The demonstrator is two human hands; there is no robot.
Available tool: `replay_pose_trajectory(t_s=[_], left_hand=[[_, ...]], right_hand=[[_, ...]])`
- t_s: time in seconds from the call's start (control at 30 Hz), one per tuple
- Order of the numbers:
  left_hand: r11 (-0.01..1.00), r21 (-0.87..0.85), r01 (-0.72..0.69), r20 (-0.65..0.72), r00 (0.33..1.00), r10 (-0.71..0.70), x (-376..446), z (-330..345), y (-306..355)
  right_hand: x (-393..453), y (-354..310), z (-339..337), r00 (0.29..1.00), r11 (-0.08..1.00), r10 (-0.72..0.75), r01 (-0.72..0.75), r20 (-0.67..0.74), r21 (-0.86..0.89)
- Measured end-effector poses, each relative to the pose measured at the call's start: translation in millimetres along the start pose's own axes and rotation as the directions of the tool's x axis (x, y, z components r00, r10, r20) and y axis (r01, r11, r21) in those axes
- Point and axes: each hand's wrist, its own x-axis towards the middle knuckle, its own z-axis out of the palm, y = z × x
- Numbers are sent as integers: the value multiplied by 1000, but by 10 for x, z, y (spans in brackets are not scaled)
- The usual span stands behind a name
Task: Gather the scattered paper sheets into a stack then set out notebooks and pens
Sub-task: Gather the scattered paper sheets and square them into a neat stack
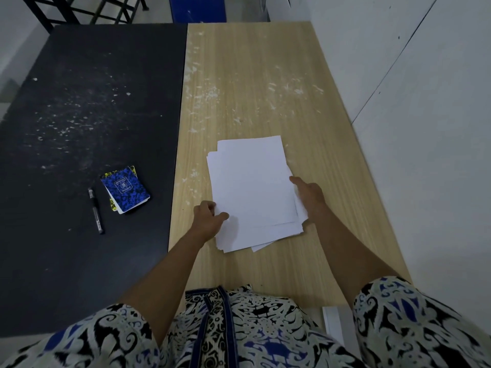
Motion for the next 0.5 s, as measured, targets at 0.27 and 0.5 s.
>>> replay_pose_trajectory(t_s=[0.27,0.5], left_hand=[[1000,26,12,26,1000,-13,44,-14,47],[999,-15,51,46,998,-50,16,16,74]], right_hand=[[69,1,-40,1000,977,-11,11,2,-213],[100,37,-130,978,989,91,-67,188,-132]])
